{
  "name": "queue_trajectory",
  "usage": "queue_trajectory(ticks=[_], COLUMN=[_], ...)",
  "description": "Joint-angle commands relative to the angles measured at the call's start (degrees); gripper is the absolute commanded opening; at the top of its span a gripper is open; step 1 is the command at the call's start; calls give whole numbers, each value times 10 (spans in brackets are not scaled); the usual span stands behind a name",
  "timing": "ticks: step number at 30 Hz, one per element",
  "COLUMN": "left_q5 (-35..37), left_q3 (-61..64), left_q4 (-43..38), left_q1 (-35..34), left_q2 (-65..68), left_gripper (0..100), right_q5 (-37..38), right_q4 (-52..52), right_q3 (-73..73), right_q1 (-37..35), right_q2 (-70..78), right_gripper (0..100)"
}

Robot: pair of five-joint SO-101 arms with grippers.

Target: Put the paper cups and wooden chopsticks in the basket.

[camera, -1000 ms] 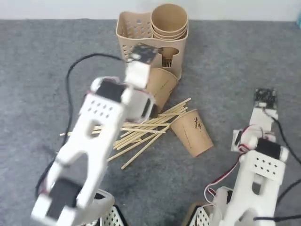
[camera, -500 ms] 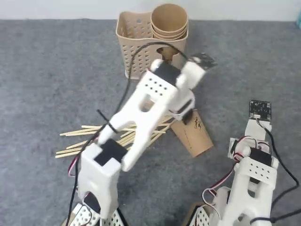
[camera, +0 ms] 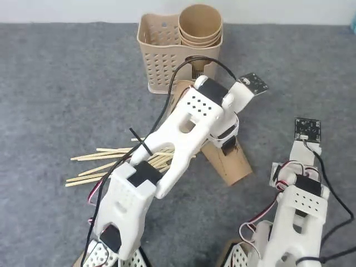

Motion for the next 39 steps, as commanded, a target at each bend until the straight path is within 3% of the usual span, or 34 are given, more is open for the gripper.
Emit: queue_trajectory(ticks=[1,6,15,25,39], left_q5=[-12,-12,-12,-8,16], left_q3=[-10,-5,34,-4,-7], left_q4=[-6,-5,-9,21,21], left_q1=[-4,-4,-7,-10,-22], left_q2=[9,11,11,-7,-141], left_gripper=[242,222,28,20,20], right_q5=[12,13,12,9,7], right_q4=[-8,-7,-7,-12,-19], right_q3=[-3,-3,-3,-3,-4], right_q1=[5,5,15,16,16], right_q2=[-16,-18,-21,-21,-21], right_gripper=[95,95,95,95,95])
